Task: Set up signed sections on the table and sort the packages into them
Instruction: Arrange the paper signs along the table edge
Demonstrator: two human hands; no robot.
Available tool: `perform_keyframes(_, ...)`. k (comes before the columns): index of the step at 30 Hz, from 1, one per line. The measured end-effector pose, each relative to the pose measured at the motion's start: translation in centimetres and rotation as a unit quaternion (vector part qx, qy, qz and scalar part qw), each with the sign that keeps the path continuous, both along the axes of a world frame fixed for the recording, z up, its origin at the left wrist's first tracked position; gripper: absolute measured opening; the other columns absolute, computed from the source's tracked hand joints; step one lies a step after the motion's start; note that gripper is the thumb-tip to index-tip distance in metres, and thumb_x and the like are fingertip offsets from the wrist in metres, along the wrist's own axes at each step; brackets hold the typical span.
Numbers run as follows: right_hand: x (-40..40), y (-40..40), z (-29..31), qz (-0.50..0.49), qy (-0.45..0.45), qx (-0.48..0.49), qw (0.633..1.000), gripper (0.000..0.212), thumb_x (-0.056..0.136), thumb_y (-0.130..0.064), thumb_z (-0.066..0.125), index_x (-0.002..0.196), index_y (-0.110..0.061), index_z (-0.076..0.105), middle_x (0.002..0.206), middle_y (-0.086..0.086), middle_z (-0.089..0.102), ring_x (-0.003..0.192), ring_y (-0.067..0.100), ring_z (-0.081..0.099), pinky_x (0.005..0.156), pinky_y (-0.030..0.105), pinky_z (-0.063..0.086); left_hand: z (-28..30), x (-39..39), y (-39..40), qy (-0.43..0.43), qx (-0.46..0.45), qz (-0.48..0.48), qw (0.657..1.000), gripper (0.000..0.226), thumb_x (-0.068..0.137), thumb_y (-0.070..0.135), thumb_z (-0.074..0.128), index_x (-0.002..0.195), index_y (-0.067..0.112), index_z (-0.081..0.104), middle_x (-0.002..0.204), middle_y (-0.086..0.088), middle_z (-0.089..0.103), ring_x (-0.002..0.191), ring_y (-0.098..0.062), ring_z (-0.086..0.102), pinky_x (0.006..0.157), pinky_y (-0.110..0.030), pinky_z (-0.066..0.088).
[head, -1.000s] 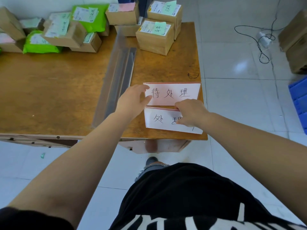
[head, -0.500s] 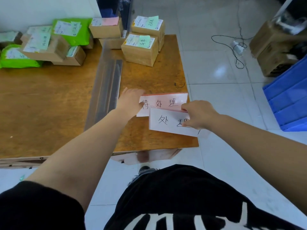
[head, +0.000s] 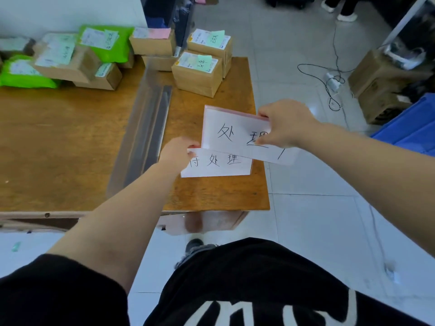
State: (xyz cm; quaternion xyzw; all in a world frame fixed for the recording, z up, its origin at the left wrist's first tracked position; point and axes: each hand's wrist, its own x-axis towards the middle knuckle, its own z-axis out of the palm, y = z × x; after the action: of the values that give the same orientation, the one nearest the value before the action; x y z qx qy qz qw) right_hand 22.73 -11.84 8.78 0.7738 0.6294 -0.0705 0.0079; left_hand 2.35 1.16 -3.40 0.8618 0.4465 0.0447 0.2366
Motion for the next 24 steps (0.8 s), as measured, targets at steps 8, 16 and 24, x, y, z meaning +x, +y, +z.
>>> perform_keyframes(8, -0.4, 2.6, -0.3, 0.05, -0.025, 0.012, 0.998, 0.034, 0.073, -0.041, 0.072, 0.084, -0.022, 0.047, 0.075, -0.005, 0.047, 0.074, 0.021, 0.047, 0.058, 0.028, 0.031, 0.3, -2.3, -1.5, 0.0, -0.018, -0.066, 0.998, 0.027, 0.088, 0.012, 0.06, 0.115, 0.015, 0.063, 0.117, -0.001, 0.063, 0.108, -0.018, 0.055, 0.089, -0.027, 0.041)
perform_keyframes(16, -0.6, 3.8, -1.6, 0.077, -0.018, 0.015, 0.997, 0.031, 0.074, -0.039, 0.072, 0.084, -0.023, 0.047, 0.072, -0.007, 0.047, 0.073, 0.021, 0.048, 0.053, 0.025, 0.025, 0.8, -3.5, -2.2, -0.041, 0.001, -0.033, 0.999, 0.031, 0.09, 0.026, 0.057, 0.119, 0.017, 0.059, 0.12, 0.001, 0.061, 0.108, -0.015, 0.055, 0.087, -0.024, 0.039)
perform_keyframes(24, -2.7, 6.9, -1.3, 0.139, -0.008, 0.053, 0.989, 0.034, 0.072, -0.046, 0.072, 0.088, -0.02, 0.055, 0.08, -0.002, 0.06, 0.071, 0.02, 0.052, 0.055, 0.027, 0.035, 5.7, -7.2, -1.6, -0.152, 0.06, 0.192, 0.968, 0.044, 0.082, 0.038, 0.065, 0.123, 0.026, 0.051, 0.12, 0.007, 0.058, 0.102, -0.008, 0.053, 0.08, -0.021, 0.04)
